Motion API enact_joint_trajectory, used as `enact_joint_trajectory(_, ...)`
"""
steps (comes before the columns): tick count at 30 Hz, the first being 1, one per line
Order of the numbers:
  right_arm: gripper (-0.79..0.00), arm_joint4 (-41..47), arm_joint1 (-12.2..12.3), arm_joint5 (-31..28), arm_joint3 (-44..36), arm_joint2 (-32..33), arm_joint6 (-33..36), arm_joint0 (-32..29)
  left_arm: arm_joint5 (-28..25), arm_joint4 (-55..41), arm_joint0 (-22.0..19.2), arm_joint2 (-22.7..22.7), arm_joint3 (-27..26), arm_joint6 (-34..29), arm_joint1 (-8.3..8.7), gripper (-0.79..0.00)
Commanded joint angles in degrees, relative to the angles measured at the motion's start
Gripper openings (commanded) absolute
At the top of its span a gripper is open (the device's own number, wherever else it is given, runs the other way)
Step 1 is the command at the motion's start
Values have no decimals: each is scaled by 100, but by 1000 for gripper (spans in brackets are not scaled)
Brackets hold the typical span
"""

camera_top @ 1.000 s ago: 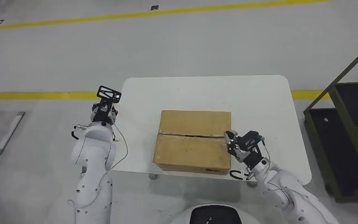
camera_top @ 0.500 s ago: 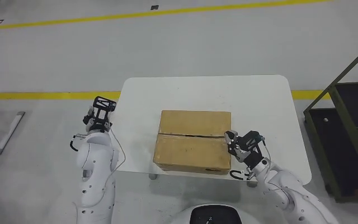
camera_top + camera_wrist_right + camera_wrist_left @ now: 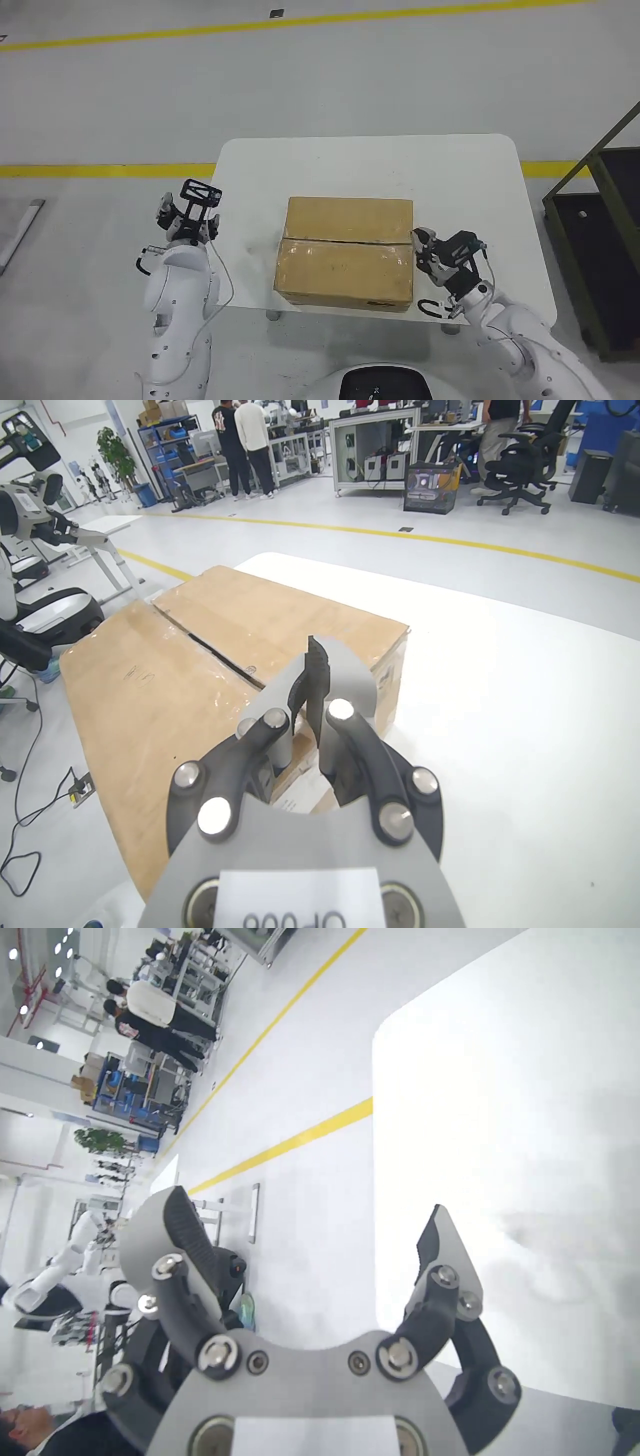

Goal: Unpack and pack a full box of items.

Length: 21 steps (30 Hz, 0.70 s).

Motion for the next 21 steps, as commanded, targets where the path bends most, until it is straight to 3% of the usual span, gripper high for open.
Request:
enact_joint_trajectory(1,-785,23,15,70,-85,166,-67,-94,-84,-287,48,454,-221,46,-50,0)
enact_joint_trajectory(5,-785,121,53,154,-218,570,-118,-302,-95,-664,17,1121,-465,-19,-140,0)
enact_joint_trajectory(13,-785,246,117,156,-332,1248,-139,-762,-1055,-1463,-261,2261,-541,-128,-268,0)
enact_joint_trajectory(16,-785,277,124,182,-336,1375,-164,-894,-1429,-1433,-352,2585,-412,-196,-287,0)
enact_joint_trajectory(21,-785,325,123,206,-357,1479,-212,-1056,-1609,-1037,-524,2953,-211,-249,-314,0)
